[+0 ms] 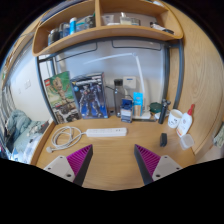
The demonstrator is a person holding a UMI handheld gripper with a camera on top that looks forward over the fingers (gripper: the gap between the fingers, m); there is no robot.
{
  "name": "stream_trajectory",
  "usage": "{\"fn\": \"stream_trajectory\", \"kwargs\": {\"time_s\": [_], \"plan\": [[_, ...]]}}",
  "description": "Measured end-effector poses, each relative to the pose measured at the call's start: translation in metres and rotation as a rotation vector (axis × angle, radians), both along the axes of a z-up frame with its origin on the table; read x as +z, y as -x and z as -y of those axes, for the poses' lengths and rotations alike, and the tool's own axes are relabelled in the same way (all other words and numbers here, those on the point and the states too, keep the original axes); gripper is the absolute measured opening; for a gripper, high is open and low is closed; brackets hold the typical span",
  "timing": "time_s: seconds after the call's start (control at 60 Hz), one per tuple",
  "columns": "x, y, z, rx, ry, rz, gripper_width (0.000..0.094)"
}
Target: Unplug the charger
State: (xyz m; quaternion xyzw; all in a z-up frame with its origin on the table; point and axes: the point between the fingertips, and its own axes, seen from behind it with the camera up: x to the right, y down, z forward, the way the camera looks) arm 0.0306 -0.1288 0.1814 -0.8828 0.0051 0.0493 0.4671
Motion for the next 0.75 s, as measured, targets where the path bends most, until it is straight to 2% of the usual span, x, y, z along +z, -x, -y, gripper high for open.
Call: {"fn": "stream_trajectory", "kwargs": {"time_s": [0.2, 0.75], "plan": [[-0.001, 0.03, 0.031, 0.019, -0.003, 0.004, 0.0843], [0.0, 0.033, 0.06, -0.004, -0.024, 0.023, 0.0842]]}}
